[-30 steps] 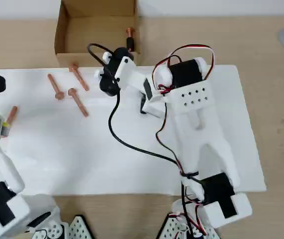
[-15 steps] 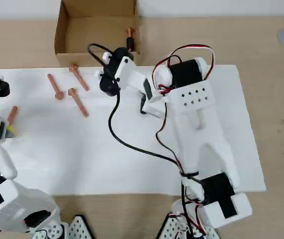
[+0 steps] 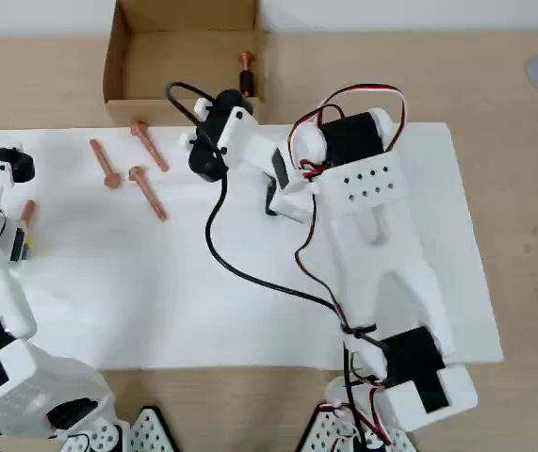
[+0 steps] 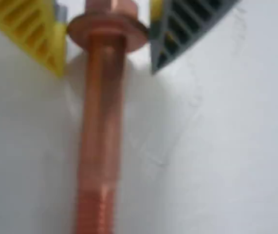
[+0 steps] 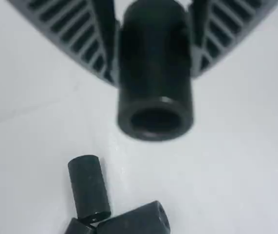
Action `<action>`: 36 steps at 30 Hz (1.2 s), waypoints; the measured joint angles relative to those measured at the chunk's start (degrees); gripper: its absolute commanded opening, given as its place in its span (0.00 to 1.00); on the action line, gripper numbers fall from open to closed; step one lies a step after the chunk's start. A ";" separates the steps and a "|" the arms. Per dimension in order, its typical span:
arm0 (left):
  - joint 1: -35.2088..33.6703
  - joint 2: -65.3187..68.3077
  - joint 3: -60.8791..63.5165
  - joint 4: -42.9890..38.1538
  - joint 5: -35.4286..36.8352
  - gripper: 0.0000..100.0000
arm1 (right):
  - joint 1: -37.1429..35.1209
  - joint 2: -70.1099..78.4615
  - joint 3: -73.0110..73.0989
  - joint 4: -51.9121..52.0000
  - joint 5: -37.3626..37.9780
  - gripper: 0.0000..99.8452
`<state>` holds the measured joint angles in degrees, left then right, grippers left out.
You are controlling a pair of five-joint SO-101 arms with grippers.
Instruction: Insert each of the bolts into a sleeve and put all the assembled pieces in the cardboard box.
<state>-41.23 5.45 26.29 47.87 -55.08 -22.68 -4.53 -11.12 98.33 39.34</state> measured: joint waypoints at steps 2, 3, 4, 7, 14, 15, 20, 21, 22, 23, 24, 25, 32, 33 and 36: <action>0.00 0.00 0.00 0.00 0.00 0.02 | 0.00 0.00 0.00 0.00 0.00 0.06; 0.00 0.00 0.00 0.09 0.00 0.02 | 0.00 0.00 0.00 0.00 0.00 0.06; 0.00 0.00 0.00 0.09 0.00 0.02 | 0.00 0.00 0.00 0.00 0.00 0.06; 0.00 0.00 0.00 0.09 0.35 0.02 | 0.00 0.00 0.00 0.00 0.00 0.06; 0.09 -3.34 0.18 -0.62 3.78 0.02 | 0.00 0.00 2.55 0.00 0.00 0.06; -0.09 -5.01 -0.35 -1.49 4.92 0.02 | 0.00 0.00 2.55 0.00 0.00 0.06; 0.53 -17.23 -0.18 1.23 9.23 0.01 | 0.00 0.00 2.55 0.00 0.00 0.06; 0.70 -19.87 0.44 1.67 10.29 0.01 | 0.00 0.00 2.55 0.00 0.00 0.06; 0.79 -22.51 0.88 1.85 10.90 0.01 | 0.00 0.00 2.55 0.00 0.00 0.06; 1.14 -24.70 1.49 1.85 11.96 0.01 | 0.09 0.00 2.55 0.00 0.00 0.06; 1.58 -27.34 2.46 1.85 12.04 0.01 | 0.09 0.00 2.55 0.00 0.00 0.06; 2.20 -29.71 3.52 1.85 12.22 0.01 | 0.00 0.00 2.55 0.00 0.00 0.06; 8.18 -43.25 12.40 4.84 12.40 0.01 | 0.00 0.00 2.55 0.00 0.00 0.06; 9.49 -44.48 13.36 5.98 12.57 0.01 | 0.18 0.00 2.55 0.00 0.00 0.06; 14.59 -47.30 16.97 8.53 13.36 0.01 | 1.05 0.00 2.55 0.00 0.00 0.06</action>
<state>-26.64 -41.85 43.25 56.40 -41.71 -21.63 -4.53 -8.57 98.33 39.34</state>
